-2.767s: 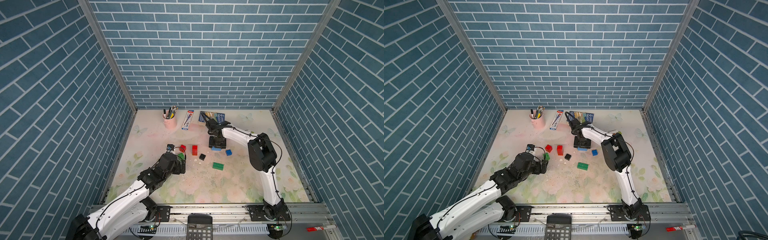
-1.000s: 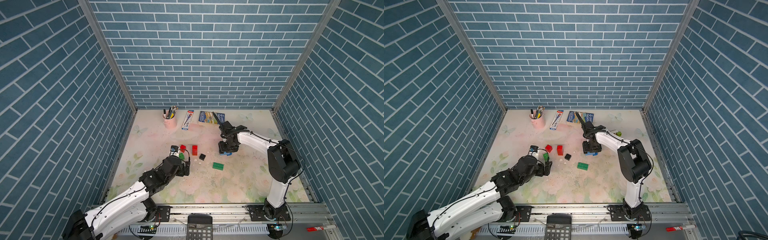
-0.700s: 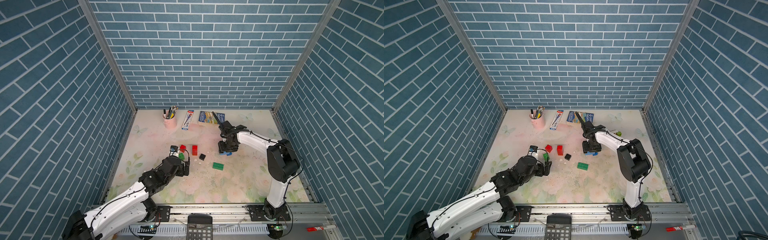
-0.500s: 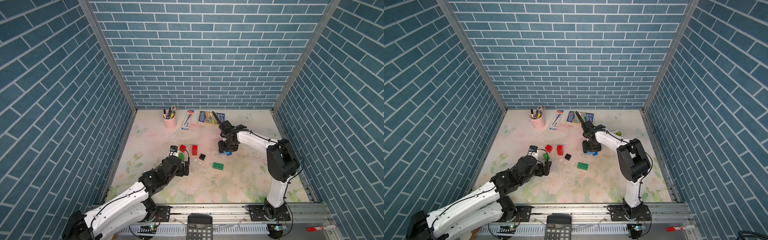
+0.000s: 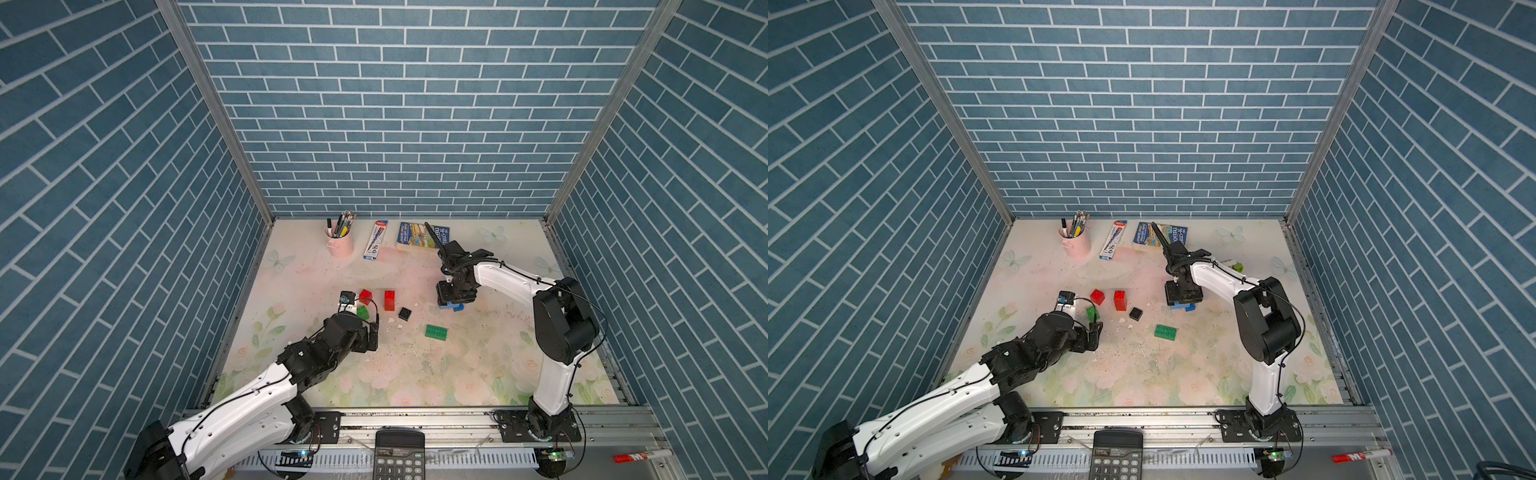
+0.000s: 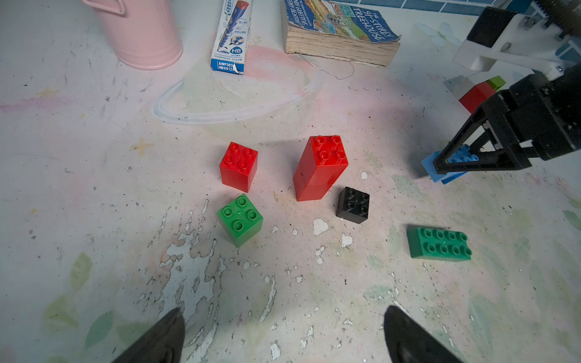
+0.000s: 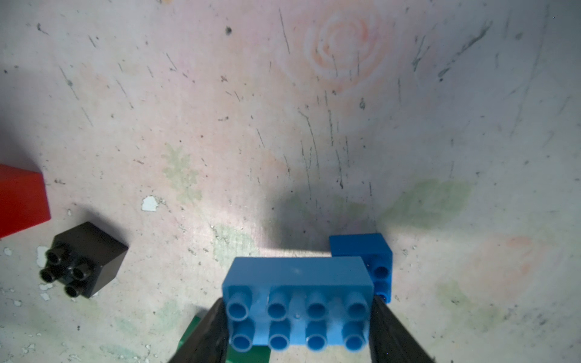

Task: Assemble the letter r with lego
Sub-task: Assemble the lego brick with the lego brick.

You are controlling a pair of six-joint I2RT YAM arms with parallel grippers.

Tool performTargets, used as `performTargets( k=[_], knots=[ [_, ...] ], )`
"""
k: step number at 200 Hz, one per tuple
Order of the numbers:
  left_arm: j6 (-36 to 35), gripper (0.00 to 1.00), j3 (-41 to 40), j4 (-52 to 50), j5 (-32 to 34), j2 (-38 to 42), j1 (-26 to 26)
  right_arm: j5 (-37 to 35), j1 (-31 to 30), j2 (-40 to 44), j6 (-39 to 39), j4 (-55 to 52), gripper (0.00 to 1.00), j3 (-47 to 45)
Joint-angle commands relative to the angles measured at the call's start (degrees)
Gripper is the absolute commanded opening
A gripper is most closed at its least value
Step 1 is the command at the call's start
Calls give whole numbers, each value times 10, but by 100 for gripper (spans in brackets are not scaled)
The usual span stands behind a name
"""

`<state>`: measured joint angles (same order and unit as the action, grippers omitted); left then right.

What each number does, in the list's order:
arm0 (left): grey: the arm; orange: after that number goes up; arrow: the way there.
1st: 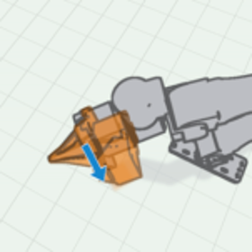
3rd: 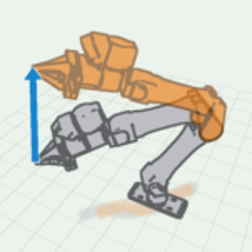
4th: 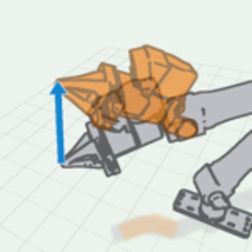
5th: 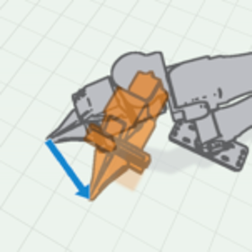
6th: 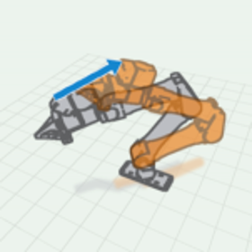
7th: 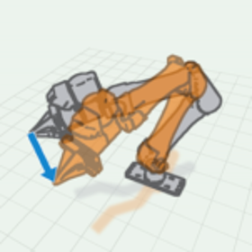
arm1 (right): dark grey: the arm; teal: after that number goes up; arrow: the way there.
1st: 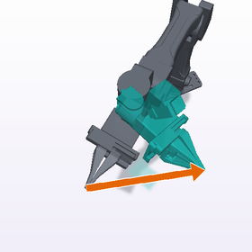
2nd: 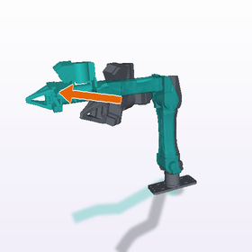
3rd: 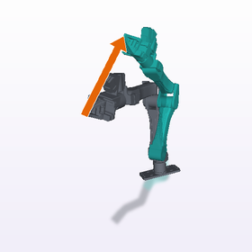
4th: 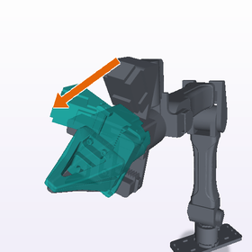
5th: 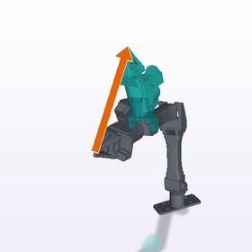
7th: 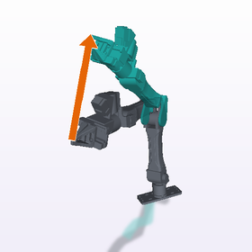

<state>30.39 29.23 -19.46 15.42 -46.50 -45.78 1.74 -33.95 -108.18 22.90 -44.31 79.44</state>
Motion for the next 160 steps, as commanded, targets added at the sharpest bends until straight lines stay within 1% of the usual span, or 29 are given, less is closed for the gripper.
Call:
performTargets(
  k=[1,45,69,111,130,160],
  knots=[
    [-3,100,13,-7,8,1,-3,-12,3,-17,-23,-17,27,-6],
    [-1,100,9,-8,10,4,-2,-5,3,-10,-26,-2,26,-14],
    [-1,100,8,-8,11,4,-2,7,0,-12,-19,6,26,-17],
    [0,100,7,-9,12,4,-2,6,-2,-21,-8,10,26,-18],
    [0,99,7,-10,12,8,-3,12,-3,-23,-3,22,23,-31],
    [-1,100,1,-12,15,15,-2,19,-6,-21,1,41,23,-53]
  ],
)
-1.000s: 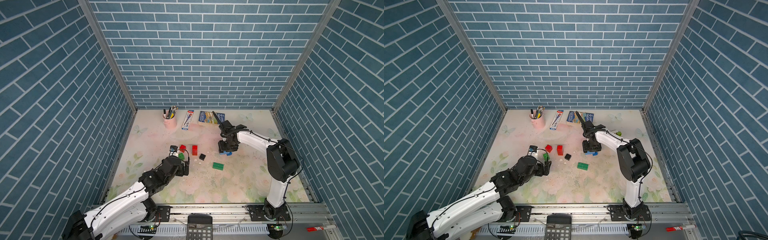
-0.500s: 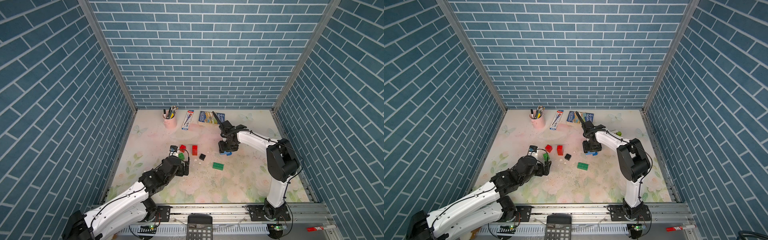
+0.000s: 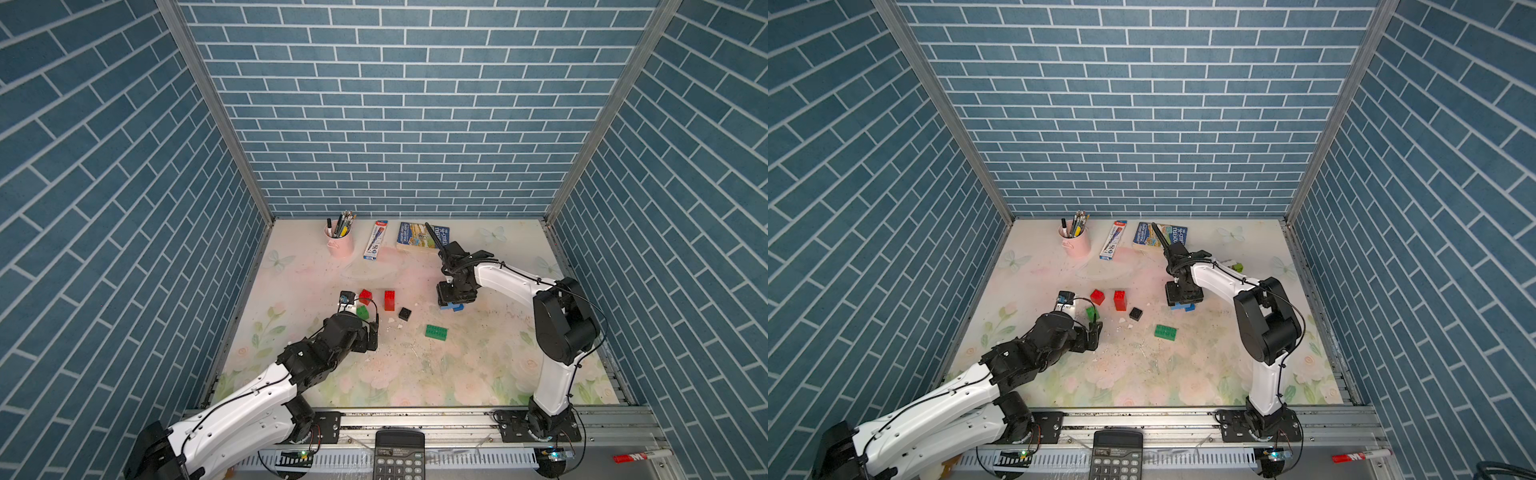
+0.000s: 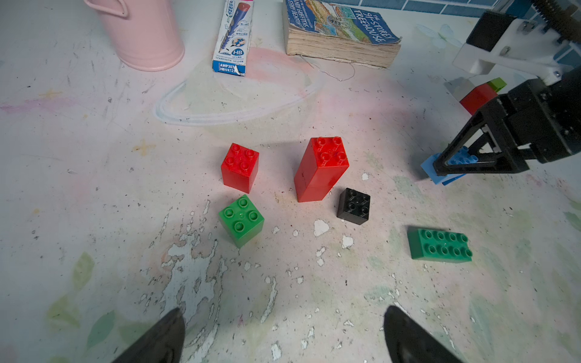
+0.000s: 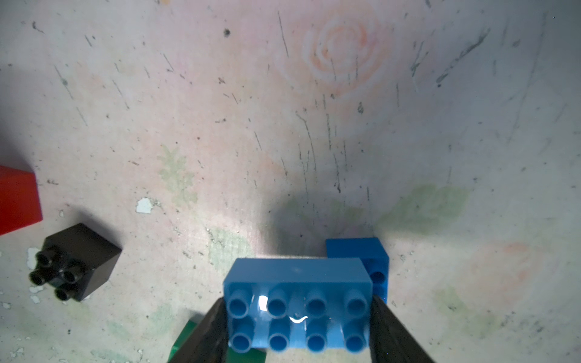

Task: Assemble the letter r with lego
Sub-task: Assemble the lego brick with the lego brick.

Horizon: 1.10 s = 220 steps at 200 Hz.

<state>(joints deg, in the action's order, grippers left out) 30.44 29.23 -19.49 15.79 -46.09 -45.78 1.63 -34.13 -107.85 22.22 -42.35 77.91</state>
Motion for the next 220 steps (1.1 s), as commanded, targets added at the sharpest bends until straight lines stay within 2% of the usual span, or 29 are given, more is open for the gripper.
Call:
performTargets(
  k=[1,220],
  knots=[
    [-1,100,1,-11,12,12,-3,20,-5,-24,8,22,23,-37],
    [1,100,-10,-9,29,42,-3,-7,-37,62,47,102,15,-145]
  ],
)
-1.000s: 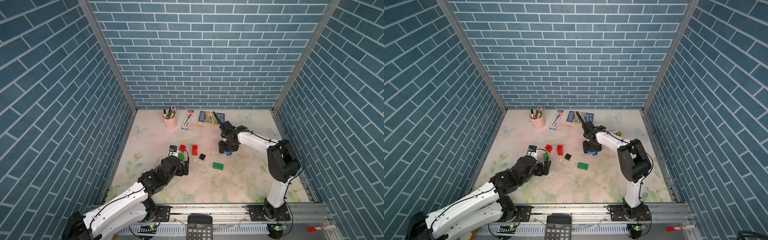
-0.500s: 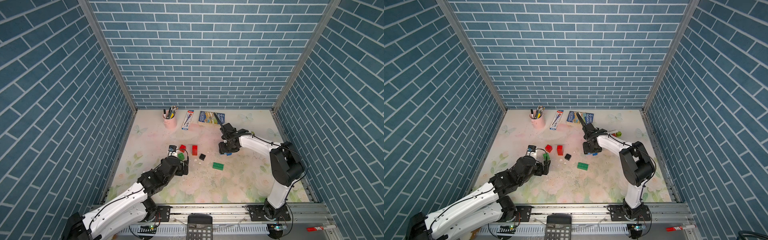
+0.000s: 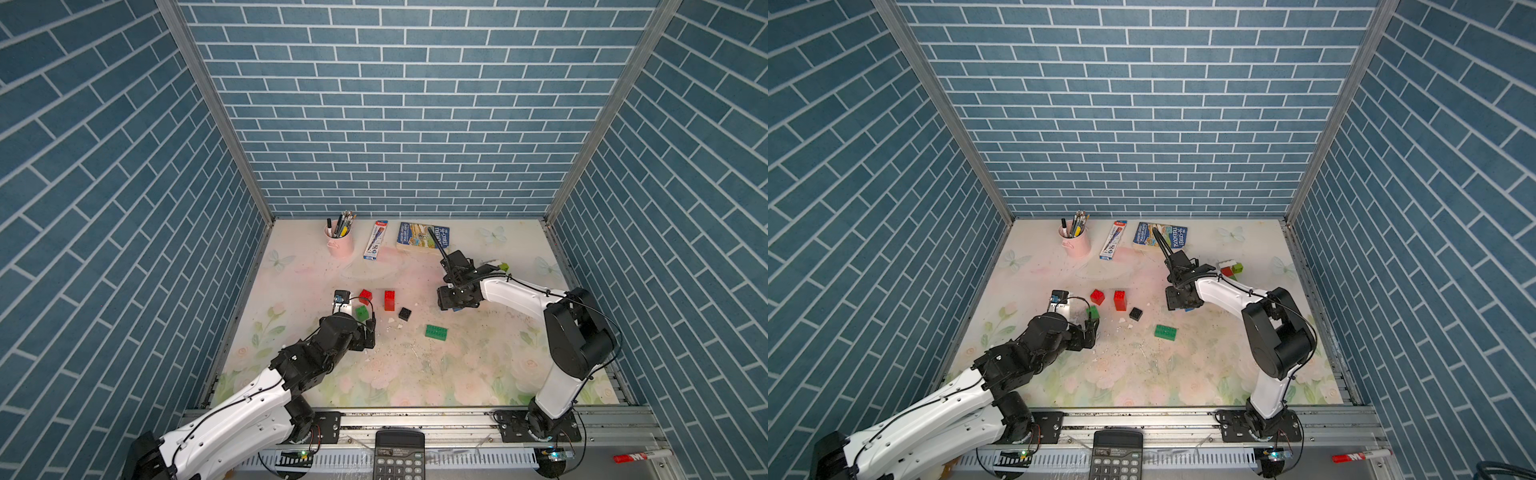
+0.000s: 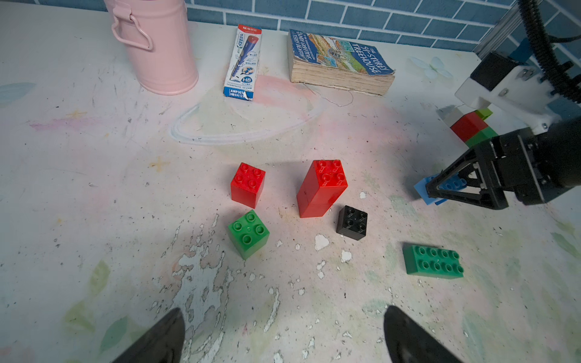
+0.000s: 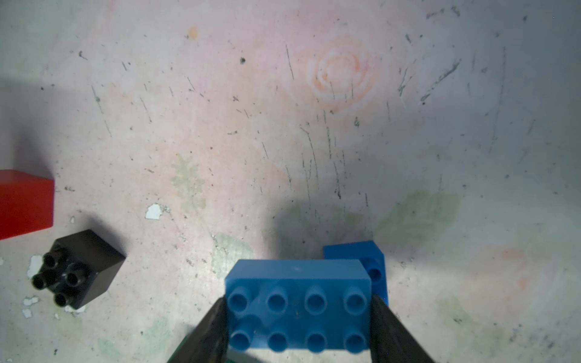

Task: Assemble the letter r with lego
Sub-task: Assemble the lego brick with the lego brick.

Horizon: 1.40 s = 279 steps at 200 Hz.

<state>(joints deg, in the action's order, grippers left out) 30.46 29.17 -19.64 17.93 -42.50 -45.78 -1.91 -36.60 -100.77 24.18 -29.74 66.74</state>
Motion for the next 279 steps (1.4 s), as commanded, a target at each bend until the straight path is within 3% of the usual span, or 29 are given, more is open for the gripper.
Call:
performTargets(
  k=[1,63,122,187,243,264,279],
  knots=[
    [1,99,-9,-8,8,6,-2,28,-12,-9,27,-24,15,-33],
    [-3,100,-7,-2,11,8,-3,4,-13,2,24,-29,14,-41],
    [-12,100,-5,0,10,5,-3,8,-11,-61,32,-54,14,7],
    [-22,99,-7,-6,20,8,-2,-6,-1,-128,60,-59,7,21],
    [-41,100,12,-3,29,-33,0,0,2,-116,70,-84,6,48],
    [-48,100,28,-4,42,-73,21,-5,1,-88,82,-117,6,77],
    [-51,100,33,8,10,-108,62,0,-2,-70,91,-140,7,100]
  ],
)
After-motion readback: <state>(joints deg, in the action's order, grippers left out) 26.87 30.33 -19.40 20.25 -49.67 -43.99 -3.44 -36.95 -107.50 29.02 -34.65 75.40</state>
